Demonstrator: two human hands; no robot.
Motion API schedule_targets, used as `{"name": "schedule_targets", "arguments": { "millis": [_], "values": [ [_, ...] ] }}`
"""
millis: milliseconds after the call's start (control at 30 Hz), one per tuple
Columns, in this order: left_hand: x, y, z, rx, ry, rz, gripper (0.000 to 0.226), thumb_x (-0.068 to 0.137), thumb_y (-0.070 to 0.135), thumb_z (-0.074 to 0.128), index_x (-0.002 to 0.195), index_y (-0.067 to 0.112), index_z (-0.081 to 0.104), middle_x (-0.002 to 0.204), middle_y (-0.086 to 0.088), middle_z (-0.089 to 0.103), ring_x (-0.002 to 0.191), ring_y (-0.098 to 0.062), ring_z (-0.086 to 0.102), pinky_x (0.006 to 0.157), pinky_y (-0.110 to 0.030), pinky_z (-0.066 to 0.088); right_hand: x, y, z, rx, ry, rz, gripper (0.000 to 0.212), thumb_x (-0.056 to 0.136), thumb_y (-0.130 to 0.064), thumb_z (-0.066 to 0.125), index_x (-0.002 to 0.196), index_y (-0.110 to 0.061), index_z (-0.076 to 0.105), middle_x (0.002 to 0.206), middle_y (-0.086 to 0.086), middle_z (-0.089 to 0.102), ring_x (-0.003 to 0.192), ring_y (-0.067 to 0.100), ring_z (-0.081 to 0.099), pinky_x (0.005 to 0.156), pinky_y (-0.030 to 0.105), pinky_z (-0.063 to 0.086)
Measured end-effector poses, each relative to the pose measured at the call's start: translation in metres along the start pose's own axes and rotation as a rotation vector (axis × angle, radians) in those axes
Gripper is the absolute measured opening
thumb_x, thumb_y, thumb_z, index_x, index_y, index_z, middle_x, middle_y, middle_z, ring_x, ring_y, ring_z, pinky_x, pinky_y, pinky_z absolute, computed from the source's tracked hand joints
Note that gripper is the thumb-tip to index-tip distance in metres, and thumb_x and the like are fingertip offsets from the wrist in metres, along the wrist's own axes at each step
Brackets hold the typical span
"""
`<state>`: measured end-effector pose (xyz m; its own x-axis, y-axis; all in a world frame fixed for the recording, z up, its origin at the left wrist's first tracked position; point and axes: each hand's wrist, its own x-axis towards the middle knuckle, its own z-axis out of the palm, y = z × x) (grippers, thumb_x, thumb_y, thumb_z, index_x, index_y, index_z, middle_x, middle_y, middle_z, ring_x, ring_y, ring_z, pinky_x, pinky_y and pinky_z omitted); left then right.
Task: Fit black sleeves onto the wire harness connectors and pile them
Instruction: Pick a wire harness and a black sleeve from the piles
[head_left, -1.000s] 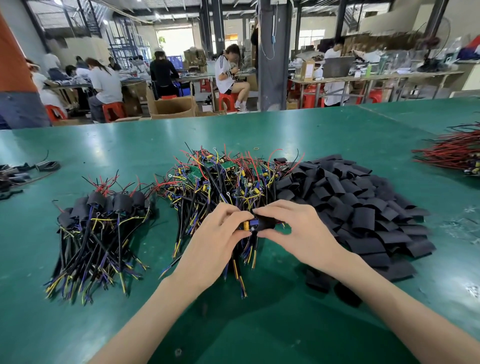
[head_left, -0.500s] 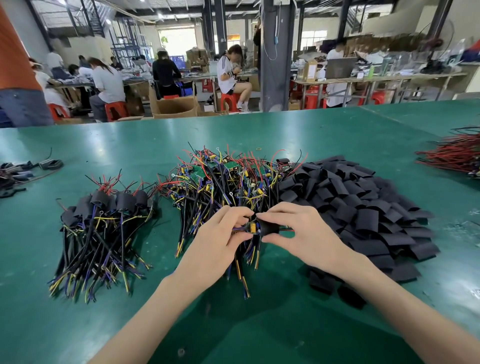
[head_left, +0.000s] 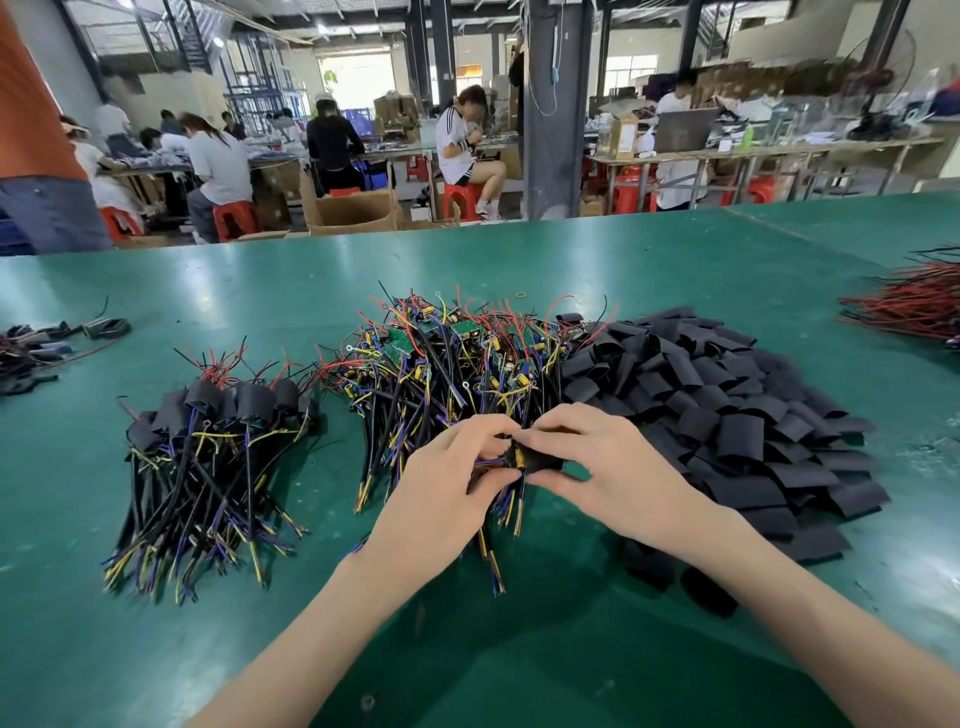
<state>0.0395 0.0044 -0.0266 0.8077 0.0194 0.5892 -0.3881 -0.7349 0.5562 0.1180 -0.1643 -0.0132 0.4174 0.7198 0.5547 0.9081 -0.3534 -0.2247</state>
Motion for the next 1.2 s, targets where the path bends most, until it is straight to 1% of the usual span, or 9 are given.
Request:
{"name": "schedule_targets", "arguments": {
  "millis": [167,333,400,467,600,733,833,967,1200],
  "values": [
    [0.000,0.000,0.001,0.001,-0.005,0.002,0.043,0.079,0.006,0.074,0.114,0.028,0.059,0.093,0.025,0.058,0.094,0.014,0.056,0.086,-0.002,0.039,0.000,0.000,-0.001,0.128,-0.022,0.029,0.035,0.076,-0.013,0.078,0.109,-0.006,0.070,0.095,0.005,0.065,0.084,0.018,0.062,0.078,0.036,0.053],
    [0.008,0.001,-0.010,-0.098,-0.021,-0.152,0.040,0.083,0.015,0.071,0.113,0.033,0.053,0.100,0.016,0.064,0.083,0.002,0.062,0.077,-0.006,0.043,0.001,0.001,0.000,0.243,0.066,0.132,0.034,0.076,-0.017,0.078,0.108,-0.011,0.071,0.098,0.000,0.066,0.082,0.009,0.062,0.080,0.019,0.047],
    [0.010,-0.002,-0.013,-0.071,-0.042,-0.216,0.019,0.087,0.014,0.066,0.099,0.027,0.061,0.085,0.015,0.065,0.071,-0.001,0.061,0.069,-0.007,0.041,0.002,0.001,0.001,0.222,0.083,0.154,0.035,0.075,-0.020,0.078,0.108,-0.011,0.071,0.100,0.000,0.067,0.085,0.008,0.061,0.083,0.013,0.043],
    [0.009,-0.003,-0.013,-0.076,-0.046,-0.240,0.015,0.088,0.008,0.064,0.085,0.022,0.066,0.067,0.016,0.062,0.060,0.002,0.057,0.063,-0.006,0.039,0.002,0.000,0.003,0.232,0.082,0.181,0.040,0.075,-0.022,0.078,0.111,-0.011,0.069,0.103,-0.002,0.064,0.086,0.005,0.058,0.083,0.012,0.042],
    [0.009,-0.003,-0.014,-0.097,0.039,-0.245,0.016,0.087,0.005,0.064,0.079,0.019,0.067,0.066,0.019,0.062,0.064,0.008,0.054,0.065,-0.004,0.036,0.002,0.002,0.003,0.277,0.028,0.346,0.046,0.075,-0.025,0.077,0.117,-0.014,0.061,0.096,-0.008,0.058,0.075,0.010,0.054,0.074,0.015,0.041],
    [0.010,-0.005,-0.014,-0.138,0.067,-0.277,0.015,0.086,0.006,0.066,0.079,0.019,0.067,0.071,0.012,0.065,0.064,0.003,0.055,0.065,-0.007,0.040,0.003,0.006,0.000,0.253,-0.052,0.355,0.017,0.083,-0.020,0.069,0.095,-0.009,0.065,0.082,0.003,0.060,0.076,0.020,0.053,0.072,0.024,0.039],
    [0.009,-0.003,-0.013,-0.160,0.067,-0.306,0.015,0.085,0.006,0.067,0.079,0.019,0.068,0.067,0.013,0.063,0.061,0.003,0.052,0.062,-0.008,0.039,0.003,0.003,-0.001,0.231,-0.107,0.339,0.025,0.088,-0.019,0.063,0.078,0.003,0.058,0.069,0.006,0.051,0.066,0.024,0.044,0.064,0.033,0.035],
    [0.008,-0.002,-0.011,-0.153,0.078,-0.304,0.014,0.085,0.008,0.067,0.078,0.020,0.068,0.066,0.015,0.063,0.060,0.003,0.051,0.060,-0.008,0.038,0.003,-0.003,0.000,0.173,-0.178,0.355,0.032,0.092,-0.022,0.058,0.080,0.009,0.058,0.080,0.015,0.060,0.075,0.032,0.055,0.072,0.043,0.042],
    [0.006,-0.002,-0.006,-0.112,0.071,-0.257,0.019,0.084,0.004,0.066,0.076,0.021,0.066,0.068,0.016,0.061,0.061,0.001,0.050,0.060,-0.010,0.038,0.003,-0.012,-0.002,0.017,-0.225,0.275,0.030,0.094,-0.024,0.054,0.082,0.003,0.060,0.087,0.014,0.063,0.083,0.029,0.058,0.076,0.038,0.041]
  ]
}}
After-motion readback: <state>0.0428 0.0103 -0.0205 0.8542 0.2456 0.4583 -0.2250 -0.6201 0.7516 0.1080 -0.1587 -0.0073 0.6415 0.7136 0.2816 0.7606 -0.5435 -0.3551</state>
